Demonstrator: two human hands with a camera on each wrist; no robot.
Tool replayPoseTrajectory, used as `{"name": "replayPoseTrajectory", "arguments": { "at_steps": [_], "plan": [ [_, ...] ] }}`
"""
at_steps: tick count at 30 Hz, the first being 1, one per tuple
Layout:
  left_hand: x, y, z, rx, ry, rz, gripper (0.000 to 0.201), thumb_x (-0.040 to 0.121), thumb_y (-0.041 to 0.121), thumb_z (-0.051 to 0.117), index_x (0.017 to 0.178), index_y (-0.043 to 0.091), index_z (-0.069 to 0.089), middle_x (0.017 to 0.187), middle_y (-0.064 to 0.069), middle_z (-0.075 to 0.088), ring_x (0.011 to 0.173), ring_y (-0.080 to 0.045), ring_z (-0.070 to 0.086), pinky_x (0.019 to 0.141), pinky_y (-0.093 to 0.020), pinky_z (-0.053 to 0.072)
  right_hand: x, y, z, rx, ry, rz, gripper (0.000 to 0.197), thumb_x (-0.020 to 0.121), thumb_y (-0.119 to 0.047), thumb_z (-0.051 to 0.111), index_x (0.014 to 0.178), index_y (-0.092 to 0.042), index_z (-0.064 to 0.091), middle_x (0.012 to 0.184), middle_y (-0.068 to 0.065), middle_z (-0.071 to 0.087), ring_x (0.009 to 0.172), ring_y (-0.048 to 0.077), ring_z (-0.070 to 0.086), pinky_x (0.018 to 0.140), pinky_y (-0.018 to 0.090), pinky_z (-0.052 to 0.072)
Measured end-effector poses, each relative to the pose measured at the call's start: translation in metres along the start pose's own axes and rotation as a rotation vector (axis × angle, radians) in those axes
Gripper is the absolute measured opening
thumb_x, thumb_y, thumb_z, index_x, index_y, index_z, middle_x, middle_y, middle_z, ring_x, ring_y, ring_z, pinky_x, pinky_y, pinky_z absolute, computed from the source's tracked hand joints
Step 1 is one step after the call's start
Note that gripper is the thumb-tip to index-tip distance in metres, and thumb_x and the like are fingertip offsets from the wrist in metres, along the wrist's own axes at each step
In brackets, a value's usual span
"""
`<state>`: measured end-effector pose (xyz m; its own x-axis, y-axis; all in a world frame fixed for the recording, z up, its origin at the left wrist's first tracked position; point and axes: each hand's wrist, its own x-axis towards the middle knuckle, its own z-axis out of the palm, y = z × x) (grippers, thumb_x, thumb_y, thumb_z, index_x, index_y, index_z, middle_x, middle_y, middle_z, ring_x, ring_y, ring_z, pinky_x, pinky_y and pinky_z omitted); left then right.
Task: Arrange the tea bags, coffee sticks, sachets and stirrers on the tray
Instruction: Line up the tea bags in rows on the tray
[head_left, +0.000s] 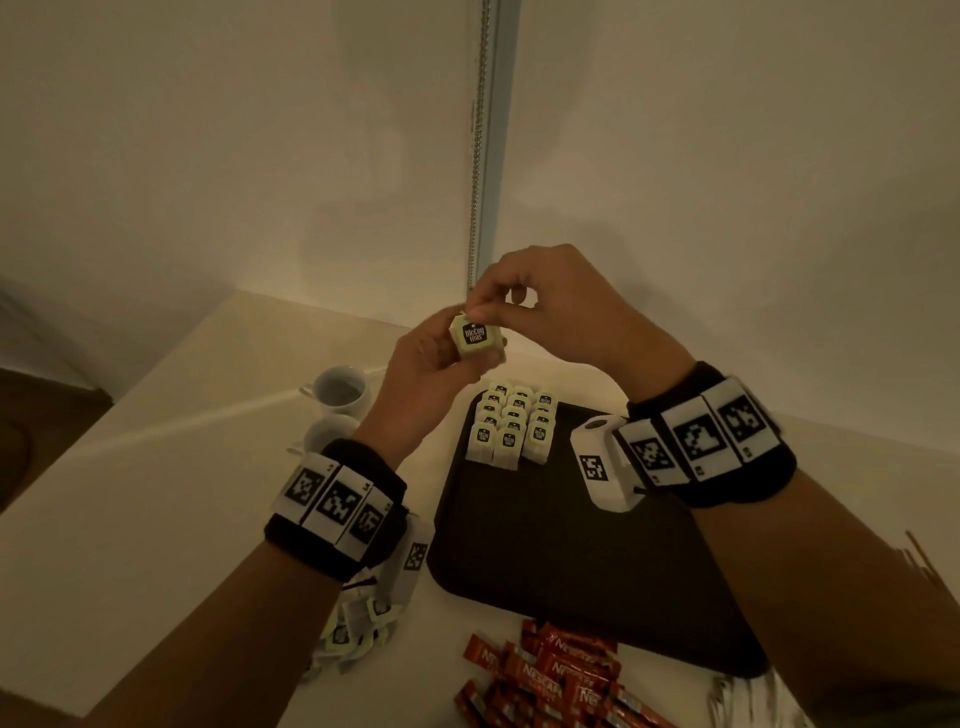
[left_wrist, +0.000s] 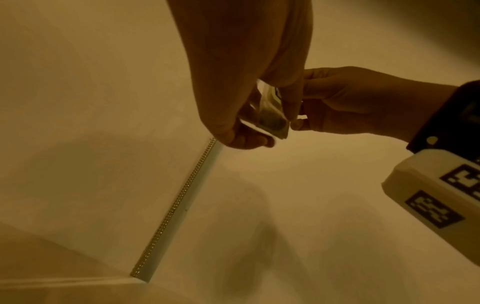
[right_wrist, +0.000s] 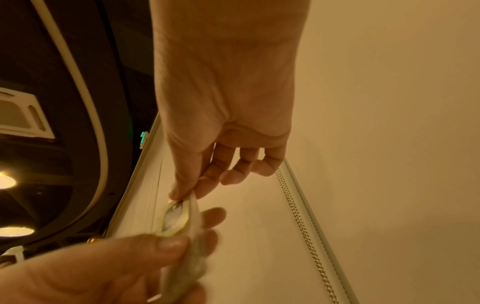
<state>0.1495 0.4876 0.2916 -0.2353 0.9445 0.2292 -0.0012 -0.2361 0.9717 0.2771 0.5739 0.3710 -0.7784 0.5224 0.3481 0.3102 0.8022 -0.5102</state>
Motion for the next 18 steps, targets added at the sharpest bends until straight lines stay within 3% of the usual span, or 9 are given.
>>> {"name": "replayPoseTrajectory", "arguments": {
  "at_steps": [2, 6, 13, 17, 18],
  "plan": [
    [-0.001, -0.001, -0.002, 0.012, -0.024, -0.010, 0.021, 0.082, -0.001, 0.067, 0.094, 0.016, 0.069, 0.081, 0.004, 0.074, 0.074, -0.010, 0.068, 0.067, -0.018, 0.049, -0.002, 0.005, -0.001, 0.035, 0.023, 0.009, 0.008, 0.084, -0.021, 0.068, 0.087, -0.017, 0.073, 0.080, -0.008, 0.068, 0.067, -0.001, 0.051, 0.066, 0.013, 0.040],
    [-0.001, -0.006, -0.003, 0.018, -0.010, -0.038, 0.025, 0.080, 0.005, 0.070, 0.101, 0.020, 0.069, 0.092, -0.001, 0.074, 0.087, -0.015, 0.069, 0.072, -0.022, 0.051, -0.005, 0.012, 0.000, 0.122, 0.061, 0.033, 0.006, 0.084, -0.019, 0.068, 0.087, -0.015, 0.073, 0.079, -0.009, 0.067, 0.068, 0.000, 0.053, 0.069, 0.019, 0.044],
    [-0.003, -0.009, 0.006, 0.025, -0.018, -0.058, 0.018, 0.084, 0.008, 0.065, 0.096, 0.021, 0.070, 0.083, 0.008, 0.075, 0.076, -0.006, 0.068, 0.065, -0.015, 0.049, -0.008, 0.020, 0.001, 0.160, 0.056, 0.070, 0.006, 0.084, -0.019, 0.068, 0.084, -0.024, 0.069, 0.078, -0.014, 0.066, 0.068, 0.001, 0.054, 0.069, 0.015, 0.043],
    [-0.009, -0.014, 0.003, 0.046, -0.066, -0.162, 0.041, 0.085, 0.012, 0.065, 0.121, 0.028, 0.054, 0.099, 0.007, 0.073, 0.085, -0.010, 0.070, 0.069, -0.019, 0.050, -0.018, 0.032, 0.003, 0.204, 0.099, 0.160, 0.006, 0.085, -0.019, 0.066, 0.084, -0.024, 0.067, 0.076, -0.014, 0.065, 0.067, 0.002, 0.056, 0.066, 0.009, 0.042],
    [-0.014, -0.017, -0.003, 0.087, -0.065, -0.190, 0.039, 0.087, 0.015, 0.063, 0.122, 0.030, 0.053, 0.103, 0.007, 0.072, 0.087, -0.011, 0.069, 0.072, -0.022, 0.051, -0.024, 0.038, 0.005, 0.232, 0.105, 0.206, 0.005, 0.086, -0.017, 0.066, 0.084, -0.022, 0.067, 0.075, -0.014, 0.065, 0.064, 0.000, 0.056, 0.063, 0.008, 0.042]
  ]
}}
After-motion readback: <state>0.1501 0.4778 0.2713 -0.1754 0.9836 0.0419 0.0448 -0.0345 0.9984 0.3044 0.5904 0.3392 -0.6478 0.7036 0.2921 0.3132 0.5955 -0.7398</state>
